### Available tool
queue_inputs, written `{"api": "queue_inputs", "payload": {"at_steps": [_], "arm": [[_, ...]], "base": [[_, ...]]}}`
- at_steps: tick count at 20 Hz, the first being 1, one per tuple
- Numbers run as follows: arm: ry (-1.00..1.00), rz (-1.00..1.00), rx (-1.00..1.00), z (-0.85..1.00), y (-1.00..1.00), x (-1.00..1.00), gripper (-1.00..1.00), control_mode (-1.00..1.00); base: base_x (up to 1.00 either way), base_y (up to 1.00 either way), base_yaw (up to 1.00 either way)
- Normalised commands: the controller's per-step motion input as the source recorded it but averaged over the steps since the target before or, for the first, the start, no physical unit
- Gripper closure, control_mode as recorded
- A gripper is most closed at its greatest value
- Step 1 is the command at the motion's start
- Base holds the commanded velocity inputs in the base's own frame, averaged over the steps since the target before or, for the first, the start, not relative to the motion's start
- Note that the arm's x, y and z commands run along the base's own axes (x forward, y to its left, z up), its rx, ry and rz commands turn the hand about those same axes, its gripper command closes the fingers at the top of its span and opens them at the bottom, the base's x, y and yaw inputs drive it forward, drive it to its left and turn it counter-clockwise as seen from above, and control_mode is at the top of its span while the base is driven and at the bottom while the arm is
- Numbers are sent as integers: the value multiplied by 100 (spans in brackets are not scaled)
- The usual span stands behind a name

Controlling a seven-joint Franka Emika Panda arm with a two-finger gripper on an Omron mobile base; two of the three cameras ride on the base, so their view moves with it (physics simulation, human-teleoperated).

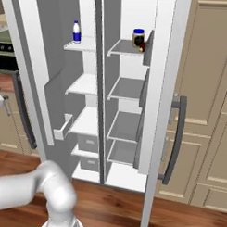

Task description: Pick up the frozen steak from the freezer, place it on any shelf in the fridge, and close the fridge and freezer doors when done.

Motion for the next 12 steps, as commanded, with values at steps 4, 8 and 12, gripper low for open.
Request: {"api": "queue_inputs", "payload": {"at_steps": [4, 8, 12], "arm": [[0, -6, -2, -13, 6, 59, -100, -100], [0, -1, 0, -7, 0, 53, -100, -100], [2, 0, 0, -6, -2, 57, -100, -100]], "base": [[0, 0, 0], [0, 0, 0], [0, 0, 0]]}}
